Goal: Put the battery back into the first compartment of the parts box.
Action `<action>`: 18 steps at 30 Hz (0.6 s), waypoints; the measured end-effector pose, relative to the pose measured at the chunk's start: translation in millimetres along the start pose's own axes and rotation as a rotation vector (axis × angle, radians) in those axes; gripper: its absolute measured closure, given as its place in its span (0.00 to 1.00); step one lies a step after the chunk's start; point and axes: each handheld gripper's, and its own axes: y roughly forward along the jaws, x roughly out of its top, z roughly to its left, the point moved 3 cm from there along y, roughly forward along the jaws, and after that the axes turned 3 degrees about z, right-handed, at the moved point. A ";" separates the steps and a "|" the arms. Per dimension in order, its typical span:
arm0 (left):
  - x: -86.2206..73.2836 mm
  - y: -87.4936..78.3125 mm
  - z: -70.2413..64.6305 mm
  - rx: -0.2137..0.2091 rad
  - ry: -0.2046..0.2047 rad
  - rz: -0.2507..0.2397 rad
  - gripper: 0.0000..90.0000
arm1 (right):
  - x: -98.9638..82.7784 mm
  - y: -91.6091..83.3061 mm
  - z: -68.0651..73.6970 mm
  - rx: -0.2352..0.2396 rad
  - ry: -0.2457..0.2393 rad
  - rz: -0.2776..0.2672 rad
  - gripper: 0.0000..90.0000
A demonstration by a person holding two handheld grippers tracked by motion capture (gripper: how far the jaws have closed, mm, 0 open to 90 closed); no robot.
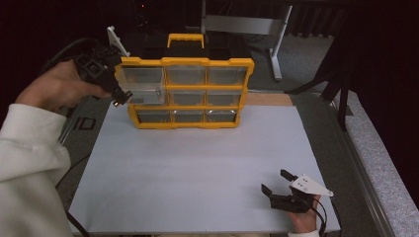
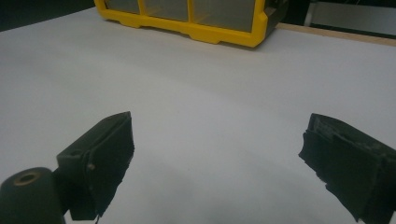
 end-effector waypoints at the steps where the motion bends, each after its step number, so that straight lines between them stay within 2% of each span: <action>1: 3.8 -1.7 2.1 0.005 -0.011 0.004 0.87 | 0.1 -0.1 -0.1 0.000 0.000 0.001 0.10; 4: 16.6 -6.5 9.6 0.009 -0.045 0.005 0.87 | 0.0 -0.1 -0.5 -0.001 0.001 -0.001 0.10; 7: 29.5 -8.4 18.7 0.039 -0.091 0.032 0.87 | 0.0 -0.5 -0.9 0.000 0.002 -0.003 0.10; 12: 47.2 -3.1 36.1 0.058 -0.159 0.053 0.86 | 0.3 -1.6 -0.8 0.000 0.010 -0.010 0.10; 14: 52.9 -0.5 43.3 0.057 -0.195 0.039 0.86 | 0.1 -1.7 -1.4 0.002 0.013 -0.013 0.10; 16: 57.7 2.2 49.7 0.077 -0.250 0.002 0.85 | 0.0 -1.8 -1.9 0.003 0.012 -0.010 0.10; 18: 60.2 4.0 51.3 0.078 -0.273 -0.027 0.59 | 0.0 -1.9 -2.3 0.000 0.011 -0.012 0.10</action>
